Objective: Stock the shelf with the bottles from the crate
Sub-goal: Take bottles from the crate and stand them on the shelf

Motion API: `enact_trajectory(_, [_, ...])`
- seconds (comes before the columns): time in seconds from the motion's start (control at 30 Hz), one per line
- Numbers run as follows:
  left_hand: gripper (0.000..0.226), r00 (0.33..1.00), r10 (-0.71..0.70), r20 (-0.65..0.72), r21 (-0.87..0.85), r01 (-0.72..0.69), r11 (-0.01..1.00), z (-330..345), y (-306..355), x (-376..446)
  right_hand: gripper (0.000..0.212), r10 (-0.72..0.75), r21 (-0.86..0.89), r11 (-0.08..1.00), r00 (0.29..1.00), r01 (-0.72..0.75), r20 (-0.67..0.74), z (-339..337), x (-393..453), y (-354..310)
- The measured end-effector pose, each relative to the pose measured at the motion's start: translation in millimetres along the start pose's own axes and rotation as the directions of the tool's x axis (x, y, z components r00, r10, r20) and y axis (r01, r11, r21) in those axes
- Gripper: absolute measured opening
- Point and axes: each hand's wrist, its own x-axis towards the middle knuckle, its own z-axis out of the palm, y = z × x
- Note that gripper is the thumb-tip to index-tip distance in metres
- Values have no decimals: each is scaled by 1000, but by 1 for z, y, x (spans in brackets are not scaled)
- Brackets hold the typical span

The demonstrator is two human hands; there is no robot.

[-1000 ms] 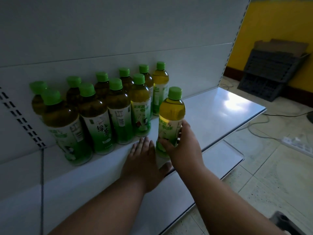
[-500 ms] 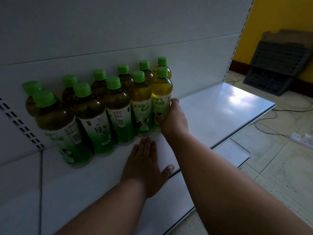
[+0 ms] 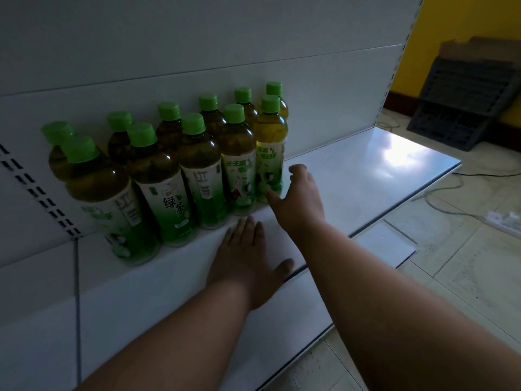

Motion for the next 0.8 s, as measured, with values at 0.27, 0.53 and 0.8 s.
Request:
enact_trajectory(0.27, [66, 944, 270, -191, -84, -289, 954, -22, 15, -44, 74, 71, -418, 907, 997, -49, 38, -87, -114, 26])
enact_trajectory(0.53, [70, 824, 554, -119, -37, -561, 827, -35, 134, -139, 70, 366, -648, 667, 919, -368, -145, -207, -284, 39])
enact_trajectory(0.8, [66, 659, 749, -67, -36, -752, 659, 7, 250, -252, 67, 562, -601, 518, 772, -609, -298, -281, -440, 93])
